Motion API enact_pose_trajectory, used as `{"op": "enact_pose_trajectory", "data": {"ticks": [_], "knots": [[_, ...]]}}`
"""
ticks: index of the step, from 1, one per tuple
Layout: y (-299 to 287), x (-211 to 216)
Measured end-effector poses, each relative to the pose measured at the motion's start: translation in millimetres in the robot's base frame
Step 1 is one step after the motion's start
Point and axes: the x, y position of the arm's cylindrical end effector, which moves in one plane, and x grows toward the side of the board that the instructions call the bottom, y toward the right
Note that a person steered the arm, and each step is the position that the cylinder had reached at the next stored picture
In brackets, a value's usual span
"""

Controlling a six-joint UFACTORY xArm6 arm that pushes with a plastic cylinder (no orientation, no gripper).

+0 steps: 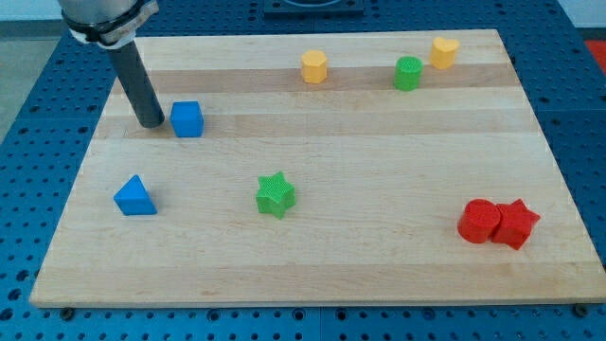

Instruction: Place the blue cube towards center

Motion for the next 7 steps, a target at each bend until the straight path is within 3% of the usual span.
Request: {"op": "enact_pose_trajectory", "data": {"ticks": [1,5,7], "knots": [[11.0,0.0],[164.7,-2.3],[133.7,-2.3]]}}
